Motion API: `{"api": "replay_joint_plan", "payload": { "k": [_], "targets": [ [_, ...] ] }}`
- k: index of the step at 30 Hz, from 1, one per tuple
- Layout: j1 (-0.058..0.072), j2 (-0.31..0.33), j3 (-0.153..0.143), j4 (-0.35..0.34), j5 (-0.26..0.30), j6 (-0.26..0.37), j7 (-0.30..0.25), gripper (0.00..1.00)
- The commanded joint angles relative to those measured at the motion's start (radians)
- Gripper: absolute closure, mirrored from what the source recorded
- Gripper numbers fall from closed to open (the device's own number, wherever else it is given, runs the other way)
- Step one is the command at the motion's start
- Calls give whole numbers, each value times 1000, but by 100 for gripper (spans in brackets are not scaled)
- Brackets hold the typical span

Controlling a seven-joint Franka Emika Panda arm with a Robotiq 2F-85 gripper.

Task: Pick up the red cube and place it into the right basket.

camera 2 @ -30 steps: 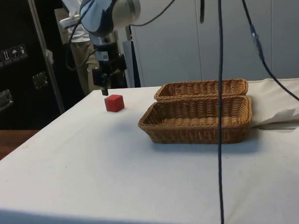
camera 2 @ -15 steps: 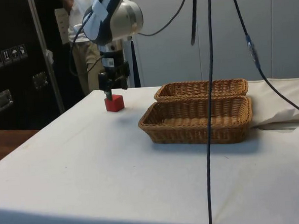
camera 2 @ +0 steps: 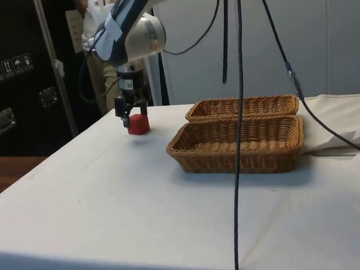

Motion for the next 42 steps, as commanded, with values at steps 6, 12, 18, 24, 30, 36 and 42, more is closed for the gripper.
{"api": "replay_joint_plan", "payload": {
  "k": [6, 12, 18, 24, 30, 36, 42],
  "targets": [
    [-25, 30, -4, 38, 39, -18, -49, 0],
    [-21, 42, -18, 44, 59, -15, -67, 0],
    [-23, 44, -18, 48, 60, -18, -67, 9],
    [-22, 43, -19, 46, 60, -16, -67, 76],
    [-21, 43, -20, 45, 61, -16, -67, 97],
    [-17, 31, -24, 30, 60, -16, -72, 97],
    [0, -7, -41, -18, 57, -22, -82, 97]
  ]
}}
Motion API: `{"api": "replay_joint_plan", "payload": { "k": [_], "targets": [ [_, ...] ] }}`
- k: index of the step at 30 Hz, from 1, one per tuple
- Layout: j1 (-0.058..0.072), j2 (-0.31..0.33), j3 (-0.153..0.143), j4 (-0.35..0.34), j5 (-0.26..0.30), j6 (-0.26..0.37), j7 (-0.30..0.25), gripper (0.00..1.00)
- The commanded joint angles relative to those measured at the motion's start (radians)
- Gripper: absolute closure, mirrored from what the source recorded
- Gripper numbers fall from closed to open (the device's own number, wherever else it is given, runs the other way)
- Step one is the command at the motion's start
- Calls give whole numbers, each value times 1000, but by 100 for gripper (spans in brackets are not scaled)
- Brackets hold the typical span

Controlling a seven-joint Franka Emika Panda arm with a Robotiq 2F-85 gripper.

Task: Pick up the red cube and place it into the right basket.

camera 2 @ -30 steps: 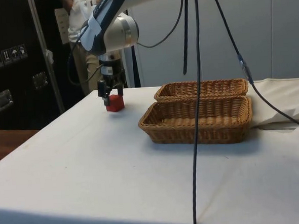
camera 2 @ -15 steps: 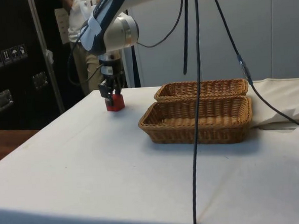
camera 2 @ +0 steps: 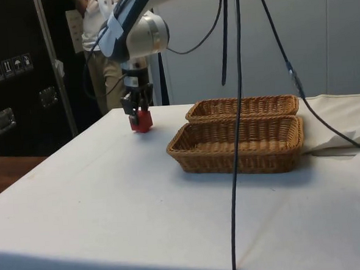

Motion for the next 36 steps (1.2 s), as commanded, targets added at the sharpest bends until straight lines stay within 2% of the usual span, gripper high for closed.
{"api": "replay_joint_plan", "payload": {
  "k": [1, 4, 5, 6, 8, 9, 13, 14, 15, 16, 20, 21, 22, 23, 25, 28, 29, 30, 36],
  "targets": [
    [13, -34, -9, -40, -4, -4, -11, 97],
    [23, -64, -17, -71, -7, -11, -16, 97],
    [15, -47, -11, -48, -3, -13, -11, 97],
    [27, -76, -21, -83, -8, -14, -19, 97],
    [35, -99, -28, -107, -11, -17, -23, 97],
    [43, -124, -35, -131, -14, -19, -27, 97],
    [55, -171, -44, -173, -29, -23, -30, 97],
    [47, -159, -35, -161, -22, -18, -31, 97],
    [58, -183, -47, -183, -34, -24, -30, 97],
    [63, -206, -51, -202, -43, -26, -31, 97],
    [74, -250, -61, -237, -61, -31, -31, 97],
    [76, -262, -64, -247, -67, -33, -31, 97],
    [67, -252, -53, -237, -59, -30, -33, 97],
    [79, -273, -65, -255, -73, -33, -30, 97],
    [87, -310, -73, -283, -91, -37, -28, 97],
    [93, -348, -79, -313, -110, -40, -28, 97],
    [83, -342, -67, -305, -103, -37, -32, 97],
    [95, -373, -81, -333, -124, -39, -27, 97],
    [103, -463, -90, -409, -169, -32, -29, 97]
  ]
}}
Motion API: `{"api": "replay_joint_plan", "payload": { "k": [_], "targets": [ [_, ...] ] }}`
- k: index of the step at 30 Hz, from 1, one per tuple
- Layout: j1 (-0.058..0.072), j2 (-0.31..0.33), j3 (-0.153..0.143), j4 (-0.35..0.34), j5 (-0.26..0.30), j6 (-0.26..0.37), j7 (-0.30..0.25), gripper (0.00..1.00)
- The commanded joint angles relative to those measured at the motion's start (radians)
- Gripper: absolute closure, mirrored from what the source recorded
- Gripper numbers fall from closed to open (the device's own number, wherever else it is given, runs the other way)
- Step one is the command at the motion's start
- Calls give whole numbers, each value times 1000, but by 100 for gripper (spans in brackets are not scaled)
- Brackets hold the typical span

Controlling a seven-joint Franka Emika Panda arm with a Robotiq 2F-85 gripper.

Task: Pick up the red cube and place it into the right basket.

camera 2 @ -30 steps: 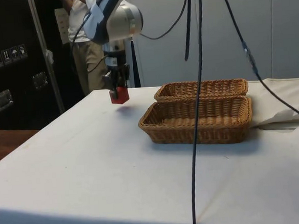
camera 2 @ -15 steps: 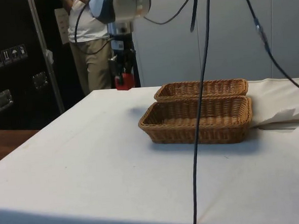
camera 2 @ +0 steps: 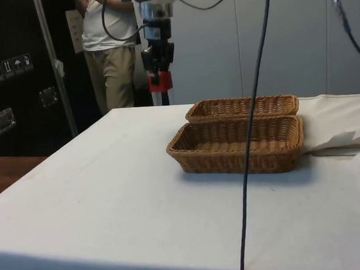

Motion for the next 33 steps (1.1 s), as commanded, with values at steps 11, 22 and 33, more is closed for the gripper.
{"api": "replay_joint_plan", "payload": {
  "k": [11, 22, 33],
  "targets": [
    [12, -129, -21, -125, -61, 24, -12, 97],
    [13, -211, -35, -219, -92, 48, -35, 97],
    [11, -276, -38, -338, -101, 113, -65, 97]
  ]
}}
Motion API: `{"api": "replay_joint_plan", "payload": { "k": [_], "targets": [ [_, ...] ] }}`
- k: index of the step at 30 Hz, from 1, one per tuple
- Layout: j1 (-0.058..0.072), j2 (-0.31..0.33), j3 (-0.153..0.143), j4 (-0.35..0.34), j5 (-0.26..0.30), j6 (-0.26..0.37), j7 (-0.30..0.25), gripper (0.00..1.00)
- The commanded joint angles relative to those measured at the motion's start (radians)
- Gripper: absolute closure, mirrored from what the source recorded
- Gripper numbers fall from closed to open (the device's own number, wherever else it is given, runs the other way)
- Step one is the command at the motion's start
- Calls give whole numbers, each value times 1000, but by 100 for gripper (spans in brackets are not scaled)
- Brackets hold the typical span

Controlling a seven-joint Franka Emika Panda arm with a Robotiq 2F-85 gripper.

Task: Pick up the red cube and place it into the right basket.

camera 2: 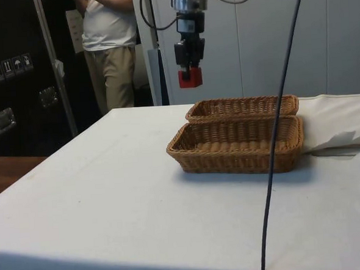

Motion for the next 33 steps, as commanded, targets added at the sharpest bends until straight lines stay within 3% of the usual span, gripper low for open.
{"api": "replay_joint_plan", "payload": {
  "k": [1, 3, 4, 5, 11, 12, 13, 18, 19, 20, 27, 28, 33],
  "targets": [
    [6, -20, -9, -36, -14, 29, -2, 97],
    [6, -29, -9, -56, -15, 42, -7, 97],
    [0, -14, 0, -32, 0, 20, -8, 97],
    [6, -34, -9, -67, -15, 49, -9, 97],
    [8, -59, -7, -140, -18, 106, -23, 97],
    [1, -51, 1, -120, -1, 80, -29, 97],
    [9, -64, -6, -162, -18, 126, -28, 97],
    [10, -73, -5, -219, -16, 182, -42, 97],
    [5, -70, 2, -207, -2, 163, -49, 97],
    [11, -75, -4, -232, -15, 195, -46, 97],
    [14, -86, -1, -328, -12, 297, -68, 97],
    [9, -87, 3, -321, -2, 281, -74, 97],
    [18, -88, 9, -376, -2, 358, -74, 97]
  ]
}}
